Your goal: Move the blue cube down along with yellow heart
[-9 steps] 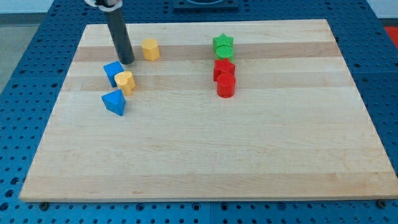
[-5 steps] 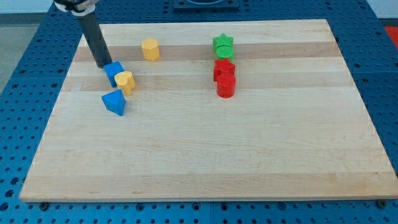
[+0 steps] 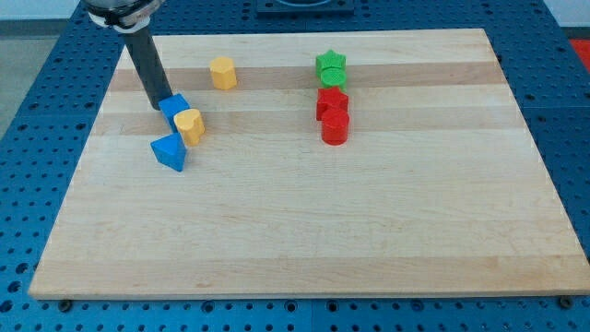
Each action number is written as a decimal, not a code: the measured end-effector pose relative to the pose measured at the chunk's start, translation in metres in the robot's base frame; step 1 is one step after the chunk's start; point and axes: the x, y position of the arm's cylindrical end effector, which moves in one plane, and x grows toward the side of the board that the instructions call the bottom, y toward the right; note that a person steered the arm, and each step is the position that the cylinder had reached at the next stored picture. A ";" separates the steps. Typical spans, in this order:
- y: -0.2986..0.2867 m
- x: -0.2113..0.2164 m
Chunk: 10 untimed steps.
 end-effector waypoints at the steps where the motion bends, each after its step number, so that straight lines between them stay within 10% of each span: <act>1: 0.004 0.000; 10: 0.043 0.014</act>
